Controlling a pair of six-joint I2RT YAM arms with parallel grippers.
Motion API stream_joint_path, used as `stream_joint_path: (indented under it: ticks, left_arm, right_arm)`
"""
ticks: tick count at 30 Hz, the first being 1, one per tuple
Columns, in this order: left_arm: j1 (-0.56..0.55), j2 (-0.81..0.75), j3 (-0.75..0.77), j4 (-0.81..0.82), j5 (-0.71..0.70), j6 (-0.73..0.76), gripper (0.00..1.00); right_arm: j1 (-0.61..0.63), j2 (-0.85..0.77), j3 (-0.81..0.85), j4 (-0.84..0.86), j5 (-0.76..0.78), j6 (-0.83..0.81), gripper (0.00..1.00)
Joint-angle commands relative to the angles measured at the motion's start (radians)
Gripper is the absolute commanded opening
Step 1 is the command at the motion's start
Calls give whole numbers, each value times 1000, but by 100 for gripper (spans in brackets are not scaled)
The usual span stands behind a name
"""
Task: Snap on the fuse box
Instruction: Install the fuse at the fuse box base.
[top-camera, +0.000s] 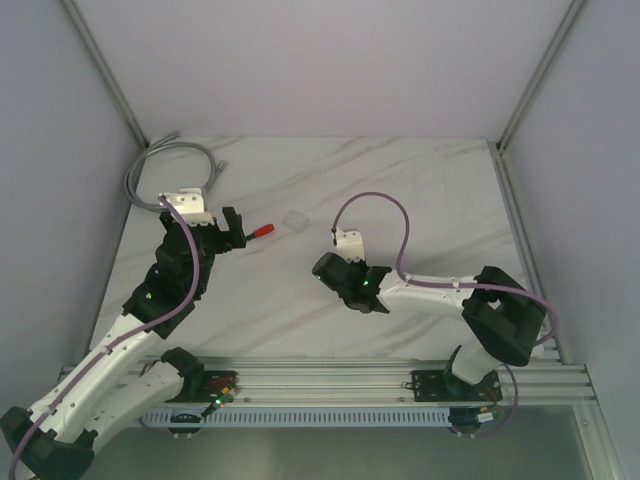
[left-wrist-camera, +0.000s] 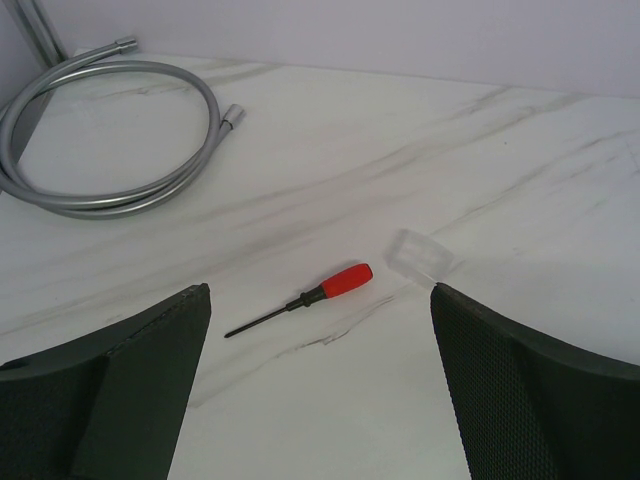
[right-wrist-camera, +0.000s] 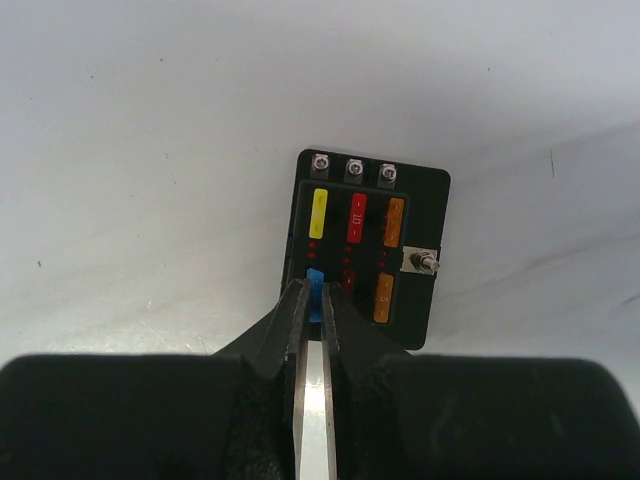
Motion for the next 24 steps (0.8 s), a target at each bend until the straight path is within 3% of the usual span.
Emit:
stream_joint_path:
  ticks: [1,5,16,24]
  left_arm:
    - [4,-15,-8,-6,2,-7,100]
    - [4,-15,-8,-6,2,-8,100]
    - [4,-15,-9,-6,7,-10,100]
    - [4,-14,-11,-6,8,-11,100]
  right_arm:
    - [7,17,26,-14,30,35,0]
    - [6,34,34,-26,26,43,0]
    - [7,51,70,-82,1,102,21]
    - [7,45,92,-85,-20,98,26]
